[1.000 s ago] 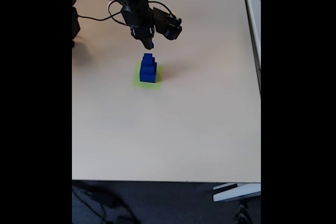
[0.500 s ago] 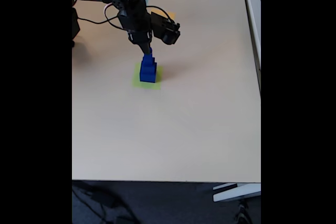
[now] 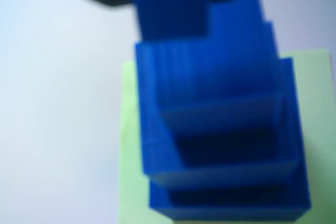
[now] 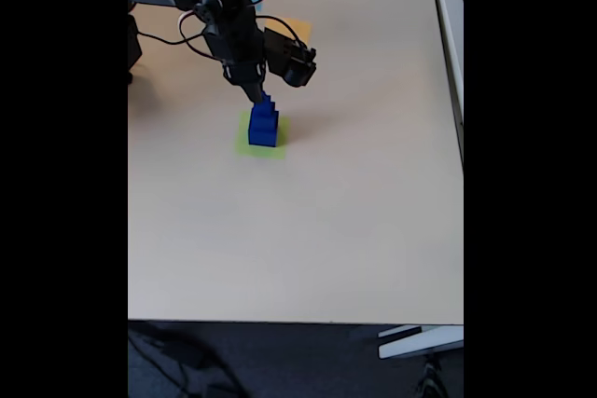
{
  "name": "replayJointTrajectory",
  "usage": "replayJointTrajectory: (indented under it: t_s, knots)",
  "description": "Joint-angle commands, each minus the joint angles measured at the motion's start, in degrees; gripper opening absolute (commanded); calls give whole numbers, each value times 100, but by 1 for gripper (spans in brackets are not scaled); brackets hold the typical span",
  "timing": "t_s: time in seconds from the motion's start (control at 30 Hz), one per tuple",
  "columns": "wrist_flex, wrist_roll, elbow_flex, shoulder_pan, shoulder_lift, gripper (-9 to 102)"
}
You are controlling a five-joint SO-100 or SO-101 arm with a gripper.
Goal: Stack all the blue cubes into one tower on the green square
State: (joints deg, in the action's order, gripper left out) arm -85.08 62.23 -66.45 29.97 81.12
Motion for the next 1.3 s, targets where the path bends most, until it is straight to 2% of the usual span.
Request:
replayJointTrajectory:
  t_s: [0.0,1.27]
  knots:
    - [141,-26,62,0,519,0]
    - [378,53,-220,-176,571,0]
